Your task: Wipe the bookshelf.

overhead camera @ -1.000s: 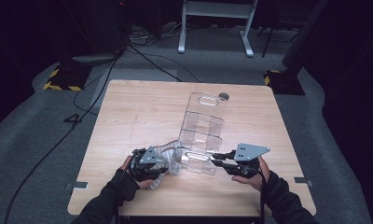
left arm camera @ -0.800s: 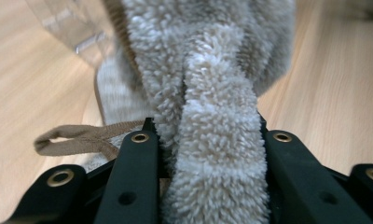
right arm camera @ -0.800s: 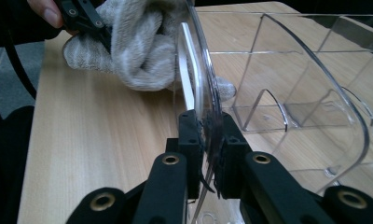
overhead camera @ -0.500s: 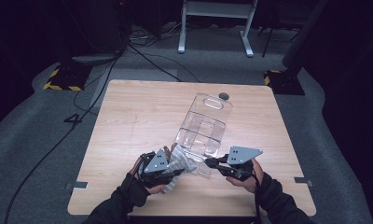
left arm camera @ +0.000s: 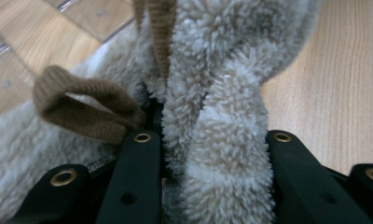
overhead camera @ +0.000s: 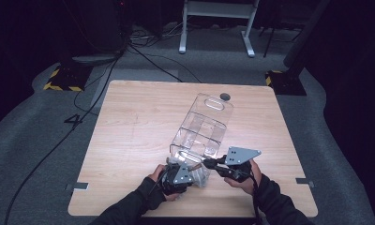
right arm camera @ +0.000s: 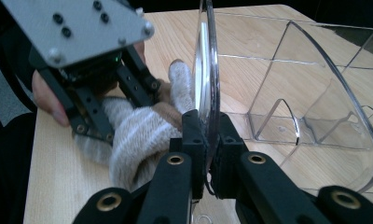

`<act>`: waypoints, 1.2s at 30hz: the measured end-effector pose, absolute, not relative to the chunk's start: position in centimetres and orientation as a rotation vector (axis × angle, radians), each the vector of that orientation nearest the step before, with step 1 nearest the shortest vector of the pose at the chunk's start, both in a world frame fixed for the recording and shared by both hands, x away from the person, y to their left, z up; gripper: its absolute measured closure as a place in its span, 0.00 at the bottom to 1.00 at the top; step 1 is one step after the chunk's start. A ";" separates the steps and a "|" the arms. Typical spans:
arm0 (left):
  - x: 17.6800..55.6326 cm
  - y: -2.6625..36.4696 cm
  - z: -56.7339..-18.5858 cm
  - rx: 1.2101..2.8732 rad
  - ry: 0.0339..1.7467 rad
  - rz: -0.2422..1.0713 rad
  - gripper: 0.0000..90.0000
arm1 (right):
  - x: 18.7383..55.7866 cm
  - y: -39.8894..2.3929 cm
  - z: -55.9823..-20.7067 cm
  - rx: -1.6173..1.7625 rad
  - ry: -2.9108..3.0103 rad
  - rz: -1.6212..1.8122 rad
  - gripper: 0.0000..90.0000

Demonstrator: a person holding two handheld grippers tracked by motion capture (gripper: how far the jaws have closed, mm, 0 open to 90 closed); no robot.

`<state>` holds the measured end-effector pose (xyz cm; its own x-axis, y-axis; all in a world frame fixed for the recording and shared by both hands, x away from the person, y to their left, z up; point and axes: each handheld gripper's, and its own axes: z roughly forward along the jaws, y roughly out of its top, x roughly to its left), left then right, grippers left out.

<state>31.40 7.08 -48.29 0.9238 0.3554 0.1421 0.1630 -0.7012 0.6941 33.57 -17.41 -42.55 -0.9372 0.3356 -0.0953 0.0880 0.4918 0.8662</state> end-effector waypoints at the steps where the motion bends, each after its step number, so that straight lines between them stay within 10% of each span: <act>1: 31.4 7.4 -48.1 2.344 0.381 0.347 0.77 | 33.6 -17.4 -42.6 0.364 2.485 1.423 0.96; 15: 30.9 12.1 -42.3 2.013 0.492 0.477 0.78 | 33.5 -17.2 -42.7 0.398 2.470 1.434 0.96; 36: 31.3 6.7 -48.9 2.254 0.386 0.459 0.78 | 33.5 -17.3 -42.8 0.425 2.449 1.440 0.96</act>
